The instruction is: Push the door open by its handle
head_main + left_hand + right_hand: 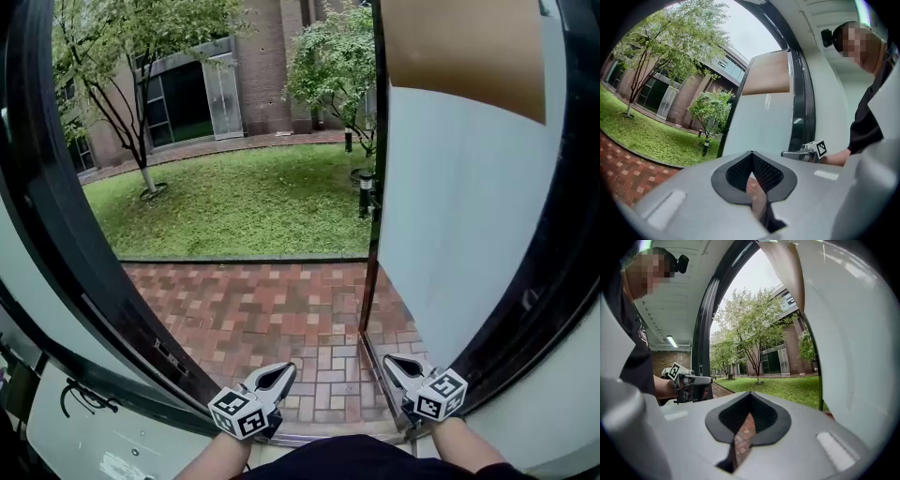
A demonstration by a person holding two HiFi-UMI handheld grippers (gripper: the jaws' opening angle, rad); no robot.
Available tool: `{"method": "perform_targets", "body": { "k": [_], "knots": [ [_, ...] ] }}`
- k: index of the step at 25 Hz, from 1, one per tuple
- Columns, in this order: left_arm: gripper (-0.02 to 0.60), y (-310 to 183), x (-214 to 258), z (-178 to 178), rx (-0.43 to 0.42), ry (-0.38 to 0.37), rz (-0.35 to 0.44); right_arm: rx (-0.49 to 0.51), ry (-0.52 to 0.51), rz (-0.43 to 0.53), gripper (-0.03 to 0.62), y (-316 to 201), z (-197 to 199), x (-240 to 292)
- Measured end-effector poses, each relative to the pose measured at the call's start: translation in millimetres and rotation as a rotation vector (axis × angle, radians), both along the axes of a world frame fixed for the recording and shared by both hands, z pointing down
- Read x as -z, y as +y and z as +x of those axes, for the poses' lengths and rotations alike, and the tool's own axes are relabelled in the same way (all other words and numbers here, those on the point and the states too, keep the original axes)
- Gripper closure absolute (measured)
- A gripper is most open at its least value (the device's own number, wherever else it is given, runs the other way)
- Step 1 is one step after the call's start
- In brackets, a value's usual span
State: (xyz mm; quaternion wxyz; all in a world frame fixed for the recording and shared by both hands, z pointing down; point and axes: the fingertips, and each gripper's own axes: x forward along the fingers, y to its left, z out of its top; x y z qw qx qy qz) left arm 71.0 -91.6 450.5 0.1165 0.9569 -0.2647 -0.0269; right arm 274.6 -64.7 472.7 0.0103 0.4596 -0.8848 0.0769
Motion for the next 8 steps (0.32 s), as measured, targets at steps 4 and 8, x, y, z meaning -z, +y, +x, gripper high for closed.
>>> {"method": "perform_targets", "body": {
  "k": [4, 8],
  "knots": [
    [0.584, 3.6, 2.6, 0.5, -0.001, 0.003, 0.001, 0.009, 0.011, 0.005, 0.594, 3.0, -0.5, 3.7],
    [0.584, 7.4, 1.8, -1.4, -0.002, 0.005, -0.005, 0.009, 0.016, 0.005, 0.594, 6.4, 0.0, 4.5]
  ]
}}
